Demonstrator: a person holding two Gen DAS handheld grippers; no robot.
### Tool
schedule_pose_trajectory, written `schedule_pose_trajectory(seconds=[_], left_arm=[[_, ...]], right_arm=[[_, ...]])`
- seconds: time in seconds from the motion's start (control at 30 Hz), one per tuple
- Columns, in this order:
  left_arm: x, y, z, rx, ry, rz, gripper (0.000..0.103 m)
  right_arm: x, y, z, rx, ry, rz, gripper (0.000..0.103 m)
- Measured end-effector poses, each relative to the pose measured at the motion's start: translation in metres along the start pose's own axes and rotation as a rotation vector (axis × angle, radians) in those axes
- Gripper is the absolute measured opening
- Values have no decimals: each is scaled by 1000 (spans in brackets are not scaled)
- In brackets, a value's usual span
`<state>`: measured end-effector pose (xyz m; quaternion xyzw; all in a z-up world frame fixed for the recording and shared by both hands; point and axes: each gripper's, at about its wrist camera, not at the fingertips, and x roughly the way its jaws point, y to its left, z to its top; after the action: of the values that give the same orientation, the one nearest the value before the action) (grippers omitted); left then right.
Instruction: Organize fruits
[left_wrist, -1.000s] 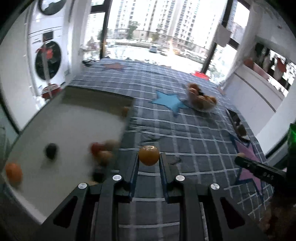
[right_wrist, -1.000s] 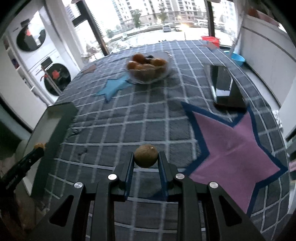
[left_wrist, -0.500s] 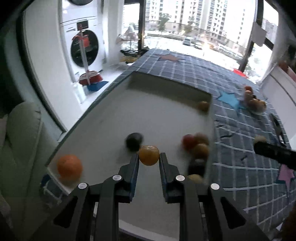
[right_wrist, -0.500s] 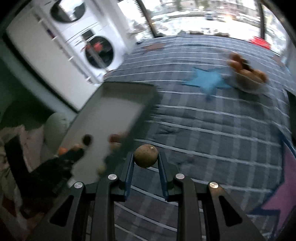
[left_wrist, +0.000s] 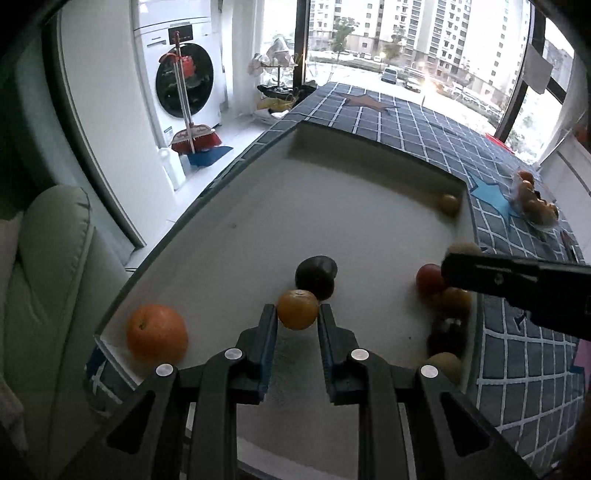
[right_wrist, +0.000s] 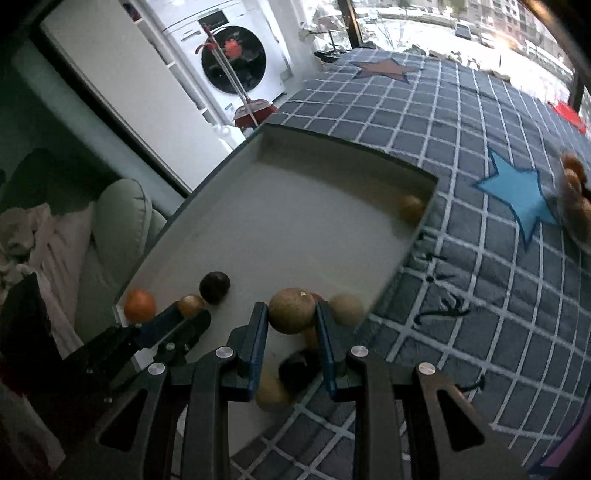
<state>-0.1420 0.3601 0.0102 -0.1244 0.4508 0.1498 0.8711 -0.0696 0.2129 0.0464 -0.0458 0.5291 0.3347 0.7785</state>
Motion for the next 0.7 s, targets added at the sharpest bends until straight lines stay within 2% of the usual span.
schedule_pose_trajectory(seconds=[0.27,0.33,0.37,0.4,0.47,0.5,0.53,0.57,0.6,0.63,0.7], left_arm=[[3,-2,0,5,4,-2,24],[4,-2,0,10,7,-3,24],[4,-3,0,13,9,-3,24],[5,-3,-1,17,11,-4,24],[5,-3,-3,24,13,-8,24],[5,-3,-4,25,17,-6,34],[4,-3,-4,26,22,-3,49],[2,-3,-3,19,19,5,92],[-1,-2,-3,8,6,8,102],[-7,0,-4,-6,-23,2,102],[-15,0,-4,-8,-43,-29,102]], right_arm=[[9,2,6,-31,32,-18,30],[12,6,8,-50,53,-12,53],[12,8,9,-57,58,-13,76],[10,10,9,-66,50,-21,85],[5,13,11,-85,32,-40,85],[4,14,12,-91,32,-39,85],[1,14,12,-93,32,-41,85],[-1,14,12,-95,31,-44,86],[-3,14,12,-95,28,-47,87],[-5,14,11,-93,26,-49,89],[-9,11,9,-86,24,-51,103]])
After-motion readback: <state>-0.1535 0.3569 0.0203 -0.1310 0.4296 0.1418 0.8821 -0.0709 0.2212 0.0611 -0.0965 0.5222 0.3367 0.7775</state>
